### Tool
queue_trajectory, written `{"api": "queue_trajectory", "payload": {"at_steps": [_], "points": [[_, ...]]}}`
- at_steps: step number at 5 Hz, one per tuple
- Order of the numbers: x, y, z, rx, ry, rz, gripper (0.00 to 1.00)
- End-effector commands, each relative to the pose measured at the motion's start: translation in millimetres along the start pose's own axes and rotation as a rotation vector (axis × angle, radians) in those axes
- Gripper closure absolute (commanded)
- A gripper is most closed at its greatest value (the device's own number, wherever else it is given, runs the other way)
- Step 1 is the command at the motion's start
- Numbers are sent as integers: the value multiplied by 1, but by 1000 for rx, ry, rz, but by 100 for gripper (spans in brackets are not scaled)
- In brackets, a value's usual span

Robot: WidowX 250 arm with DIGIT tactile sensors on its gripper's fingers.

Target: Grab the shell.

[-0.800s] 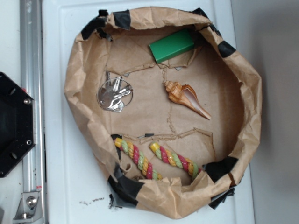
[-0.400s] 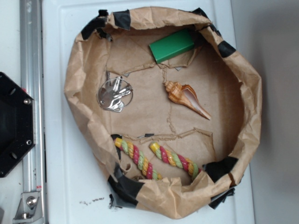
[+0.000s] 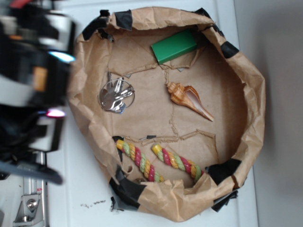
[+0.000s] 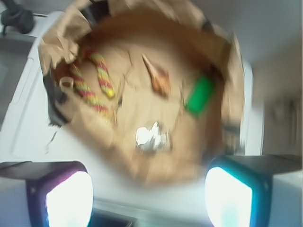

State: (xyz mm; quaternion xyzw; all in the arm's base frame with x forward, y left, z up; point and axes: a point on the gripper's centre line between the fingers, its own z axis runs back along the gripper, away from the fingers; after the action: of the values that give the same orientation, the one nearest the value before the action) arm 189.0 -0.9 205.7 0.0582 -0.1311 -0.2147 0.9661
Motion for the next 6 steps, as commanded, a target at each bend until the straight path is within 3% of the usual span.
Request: {"api": "queue_trajectory", "payload": {"at_steps": [1,2,3,4,5,6], "points": [[40,40,-71,-54,-51,-59,0],[49,42,-111,-121,-44,-72,0],[47,41,-147,-135,1,-108,0],[51,37,-175,-109,-13,-188,0],[56,25,-197,-94,48,-287,0],[52,24,-206,-102,83,-288,100]]}}
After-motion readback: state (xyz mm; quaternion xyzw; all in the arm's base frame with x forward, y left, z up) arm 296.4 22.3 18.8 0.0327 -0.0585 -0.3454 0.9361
